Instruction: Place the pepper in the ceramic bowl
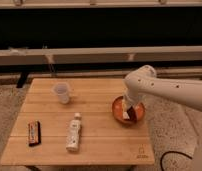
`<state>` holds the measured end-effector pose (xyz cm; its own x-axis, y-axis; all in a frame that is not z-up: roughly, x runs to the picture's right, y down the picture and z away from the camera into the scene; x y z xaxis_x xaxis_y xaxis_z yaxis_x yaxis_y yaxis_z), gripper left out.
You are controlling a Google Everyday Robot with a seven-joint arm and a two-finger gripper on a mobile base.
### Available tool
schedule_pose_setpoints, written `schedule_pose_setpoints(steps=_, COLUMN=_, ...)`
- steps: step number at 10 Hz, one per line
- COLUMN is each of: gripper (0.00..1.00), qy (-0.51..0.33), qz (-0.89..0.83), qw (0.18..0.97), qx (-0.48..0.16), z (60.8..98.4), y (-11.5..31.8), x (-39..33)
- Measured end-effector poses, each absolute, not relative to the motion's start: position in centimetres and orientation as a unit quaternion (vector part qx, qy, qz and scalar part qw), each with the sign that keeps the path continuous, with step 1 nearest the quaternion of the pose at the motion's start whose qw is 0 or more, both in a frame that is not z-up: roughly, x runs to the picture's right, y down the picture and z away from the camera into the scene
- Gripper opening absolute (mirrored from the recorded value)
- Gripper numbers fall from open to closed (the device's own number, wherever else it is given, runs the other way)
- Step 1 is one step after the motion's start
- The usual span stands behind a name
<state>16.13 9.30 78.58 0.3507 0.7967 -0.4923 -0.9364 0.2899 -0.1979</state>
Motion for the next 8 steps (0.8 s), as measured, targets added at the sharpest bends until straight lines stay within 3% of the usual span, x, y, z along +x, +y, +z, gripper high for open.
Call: schedule_pose_setpoints(steps=8, gripper=1.0, qy=0.152, qz=0.549, qw=0.789, qx=-0.229, z=78.23, y=9.27, x=15.77)
